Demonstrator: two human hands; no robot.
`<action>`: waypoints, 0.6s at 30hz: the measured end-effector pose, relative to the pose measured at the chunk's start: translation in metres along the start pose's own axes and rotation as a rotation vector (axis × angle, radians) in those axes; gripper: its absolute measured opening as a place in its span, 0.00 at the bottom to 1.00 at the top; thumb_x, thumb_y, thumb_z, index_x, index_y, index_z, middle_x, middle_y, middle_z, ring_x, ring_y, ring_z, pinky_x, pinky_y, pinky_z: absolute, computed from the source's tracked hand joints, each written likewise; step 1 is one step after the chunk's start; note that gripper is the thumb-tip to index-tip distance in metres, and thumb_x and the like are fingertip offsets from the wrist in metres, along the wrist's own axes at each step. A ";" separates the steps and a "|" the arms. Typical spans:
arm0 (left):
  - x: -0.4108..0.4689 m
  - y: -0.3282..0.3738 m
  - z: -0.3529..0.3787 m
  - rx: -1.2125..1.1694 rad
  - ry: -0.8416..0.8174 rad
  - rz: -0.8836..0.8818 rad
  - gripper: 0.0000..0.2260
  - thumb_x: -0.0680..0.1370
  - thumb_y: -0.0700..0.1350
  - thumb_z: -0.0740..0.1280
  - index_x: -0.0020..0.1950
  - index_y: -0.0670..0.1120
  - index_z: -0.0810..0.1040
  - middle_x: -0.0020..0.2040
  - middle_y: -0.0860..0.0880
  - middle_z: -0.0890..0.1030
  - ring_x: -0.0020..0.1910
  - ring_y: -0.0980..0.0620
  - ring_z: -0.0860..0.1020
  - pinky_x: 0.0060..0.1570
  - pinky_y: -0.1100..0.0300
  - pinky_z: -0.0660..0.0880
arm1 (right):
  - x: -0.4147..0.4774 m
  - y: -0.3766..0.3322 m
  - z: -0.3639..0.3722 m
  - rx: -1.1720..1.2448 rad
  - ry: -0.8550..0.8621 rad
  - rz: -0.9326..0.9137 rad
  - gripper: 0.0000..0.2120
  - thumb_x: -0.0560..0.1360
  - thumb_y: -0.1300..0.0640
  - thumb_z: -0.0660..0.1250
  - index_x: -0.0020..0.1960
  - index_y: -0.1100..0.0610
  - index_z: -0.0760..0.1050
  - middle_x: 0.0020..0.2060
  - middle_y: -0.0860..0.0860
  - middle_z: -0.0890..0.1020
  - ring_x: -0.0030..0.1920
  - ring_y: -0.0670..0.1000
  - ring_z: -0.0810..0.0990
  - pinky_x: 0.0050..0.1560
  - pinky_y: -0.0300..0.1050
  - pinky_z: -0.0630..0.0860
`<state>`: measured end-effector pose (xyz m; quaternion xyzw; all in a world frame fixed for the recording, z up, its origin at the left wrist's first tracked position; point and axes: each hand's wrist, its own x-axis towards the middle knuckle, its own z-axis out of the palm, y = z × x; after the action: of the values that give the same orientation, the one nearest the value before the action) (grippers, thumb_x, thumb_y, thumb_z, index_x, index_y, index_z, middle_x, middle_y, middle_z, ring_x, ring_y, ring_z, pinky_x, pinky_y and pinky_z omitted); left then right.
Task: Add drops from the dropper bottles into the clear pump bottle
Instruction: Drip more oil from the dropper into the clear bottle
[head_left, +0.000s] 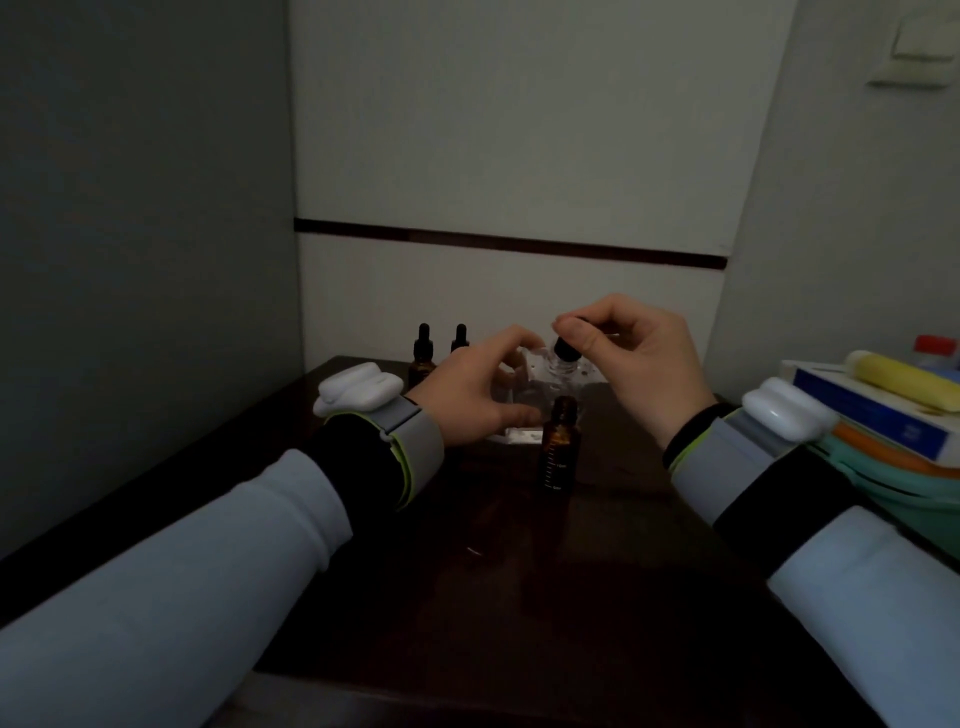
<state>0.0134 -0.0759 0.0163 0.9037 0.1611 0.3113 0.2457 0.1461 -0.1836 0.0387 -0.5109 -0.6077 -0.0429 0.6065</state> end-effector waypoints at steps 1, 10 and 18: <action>0.000 0.000 0.000 -0.001 -0.001 0.003 0.26 0.71 0.45 0.74 0.64 0.54 0.67 0.57 0.48 0.75 0.54 0.50 0.77 0.55 0.47 0.77 | 0.000 0.000 0.000 -0.008 0.004 -0.003 0.07 0.72 0.59 0.71 0.39 0.48 0.78 0.36 0.46 0.82 0.36 0.40 0.79 0.42 0.36 0.76; 0.000 0.000 0.000 -0.014 0.009 0.010 0.25 0.70 0.44 0.75 0.62 0.53 0.68 0.56 0.48 0.76 0.53 0.50 0.78 0.55 0.47 0.77 | -0.001 -0.002 0.002 0.025 0.008 0.009 0.07 0.72 0.61 0.70 0.38 0.51 0.77 0.34 0.44 0.81 0.34 0.36 0.79 0.38 0.29 0.73; 0.002 -0.002 0.001 -0.021 0.005 0.007 0.24 0.70 0.45 0.75 0.61 0.55 0.68 0.56 0.50 0.76 0.53 0.51 0.78 0.54 0.46 0.77 | -0.003 -0.007 0.004 0.064 0.058 -0.054 0.06 0.74 0.60 0.69 0.45 0.49 0.79 0.38 0.43 0.83 0.40 0.39 0.80 0.43 0.32 0.74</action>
<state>0.0148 -0.0736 0.0157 0.9009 0.1553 0.3160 0.2538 0.1384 -0.1860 0.0390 -0.4733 -0.6046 -0.0545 0.6383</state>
